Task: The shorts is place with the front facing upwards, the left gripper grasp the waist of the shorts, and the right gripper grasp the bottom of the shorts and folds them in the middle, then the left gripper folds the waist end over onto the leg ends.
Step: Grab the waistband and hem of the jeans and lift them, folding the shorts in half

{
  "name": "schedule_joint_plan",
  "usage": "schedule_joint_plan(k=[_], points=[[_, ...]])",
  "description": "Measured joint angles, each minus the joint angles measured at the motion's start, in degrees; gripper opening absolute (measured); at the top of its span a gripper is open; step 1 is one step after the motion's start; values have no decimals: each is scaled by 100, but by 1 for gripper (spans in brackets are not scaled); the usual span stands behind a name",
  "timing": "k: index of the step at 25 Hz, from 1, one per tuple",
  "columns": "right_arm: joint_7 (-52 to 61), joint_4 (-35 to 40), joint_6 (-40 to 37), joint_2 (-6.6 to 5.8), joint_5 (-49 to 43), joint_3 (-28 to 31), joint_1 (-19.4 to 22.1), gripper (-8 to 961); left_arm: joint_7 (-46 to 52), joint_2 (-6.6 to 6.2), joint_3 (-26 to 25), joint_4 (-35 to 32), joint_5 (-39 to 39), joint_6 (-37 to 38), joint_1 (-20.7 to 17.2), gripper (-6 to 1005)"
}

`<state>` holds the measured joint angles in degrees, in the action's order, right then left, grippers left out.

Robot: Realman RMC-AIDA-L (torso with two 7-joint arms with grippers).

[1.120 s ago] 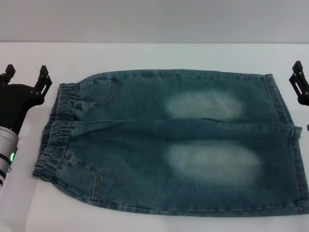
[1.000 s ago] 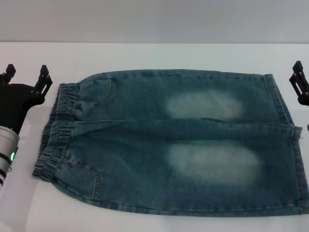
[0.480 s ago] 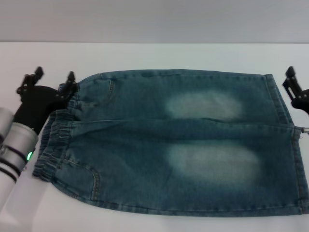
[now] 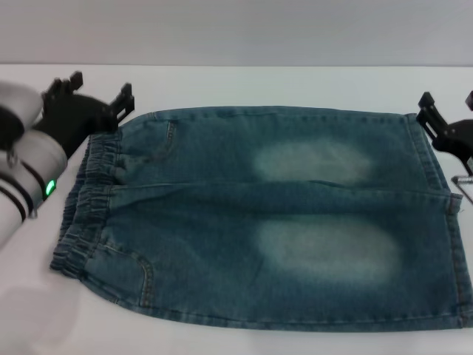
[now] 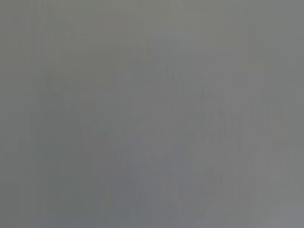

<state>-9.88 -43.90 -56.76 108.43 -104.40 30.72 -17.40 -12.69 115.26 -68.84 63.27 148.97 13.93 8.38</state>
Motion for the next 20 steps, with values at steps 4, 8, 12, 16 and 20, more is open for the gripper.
schedule_joint_plan(k=[4,8,12,16,20], points=[[-1238,-1293,1527,-159,-20,1175,502,774,-139,112,-653,1268,266,-2042,-178,814],[-2382,-2579,4147,72,-32,3094,1139,774,-182,167,-1064,1953,287,-3584,-122,814],[-2808,-3311,6483,553,-238,4786,1507,774,-279,253,-1426,2731,449,-5021,-103,814],[-2464,-4023,8660,1002,-1293,6218,1505,773,-191,265,-1704,3372,658,-6047,-111,814],[-945,-4735,10175,972,-3181,6611,1038,771,103,264,-2031,3727,1237,-7237,132,813]])
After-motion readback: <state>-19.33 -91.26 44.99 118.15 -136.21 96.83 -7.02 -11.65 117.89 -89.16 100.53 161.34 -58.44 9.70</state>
